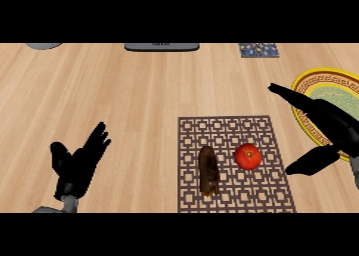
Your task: Pick the tomato from the placemat and place it in the plate
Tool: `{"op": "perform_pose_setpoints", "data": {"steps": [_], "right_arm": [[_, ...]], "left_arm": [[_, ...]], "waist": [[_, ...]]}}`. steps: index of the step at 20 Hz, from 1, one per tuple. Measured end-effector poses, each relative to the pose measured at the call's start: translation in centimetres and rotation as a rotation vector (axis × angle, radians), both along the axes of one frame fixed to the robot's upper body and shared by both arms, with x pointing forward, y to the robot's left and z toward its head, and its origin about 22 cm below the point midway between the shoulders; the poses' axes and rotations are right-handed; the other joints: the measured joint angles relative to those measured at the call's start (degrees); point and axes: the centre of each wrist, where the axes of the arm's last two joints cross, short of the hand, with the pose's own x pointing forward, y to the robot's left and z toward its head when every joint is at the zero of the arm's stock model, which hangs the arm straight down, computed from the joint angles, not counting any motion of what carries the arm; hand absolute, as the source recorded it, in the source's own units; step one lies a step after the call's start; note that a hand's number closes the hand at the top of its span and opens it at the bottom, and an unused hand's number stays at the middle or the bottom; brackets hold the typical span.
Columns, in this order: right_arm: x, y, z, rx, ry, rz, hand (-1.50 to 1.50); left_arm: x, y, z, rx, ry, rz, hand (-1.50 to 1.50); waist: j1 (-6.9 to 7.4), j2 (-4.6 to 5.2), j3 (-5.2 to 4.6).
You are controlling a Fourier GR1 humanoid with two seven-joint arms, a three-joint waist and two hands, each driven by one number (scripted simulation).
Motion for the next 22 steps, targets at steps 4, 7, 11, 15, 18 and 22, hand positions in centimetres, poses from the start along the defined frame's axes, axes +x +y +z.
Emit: {"op": "perform_pose_setpoints", "data": {"steps": [4, 7, 11, 15, 18, 22], "right_arm": [[-0.6, 1.5, -1.5, -0.052, 0.028, -0.017, -1.50], [-1.5, 2.2, -2.1, -0.069, 0.068, -0.009, -1.50], [-1.5, 2.7, -3.5, -0.077, 0.110, 0.006, -1.50], [-2.1, 4.0, -3.8, -0.076, 0.118, 0.011, -1.50], [-2.6, 5.0, -4.9, -0.104, 0.109, -0.001, -1.50], [-2.2, 6.1, -5.6, -0.161, 0.096, -0.034, -1.50]], "left_arm": [[-0.4, 0.0, 0.1, -0.001, -0.001, 0.001, 0.00], [-0.2, -0.8, 0.3, -0.002, 0.004, 0.004, 0.00], [0.0, -0.7, 0.0, -0.003, 0.003, -0.003, 0.00], [0.0, -0.3, 0.1, -0.004, -0.001, 0.001, 0.00], [0.2, -0.8, 0.4, 0.002, 0.010, 0.005, 0.00], [0.4, -0.5, 0.5, -0.005, 0.013, 0.003, 0.00]], "waist": [[0.07, 0.07, -0.01], [0.01, 0.05, 0.02], [0.09, 0.05, 0.06], [0.04, 0.06, 0.04], [0.02, 0.11, -0.02], [0.08, 0.16, -0.05]]}}
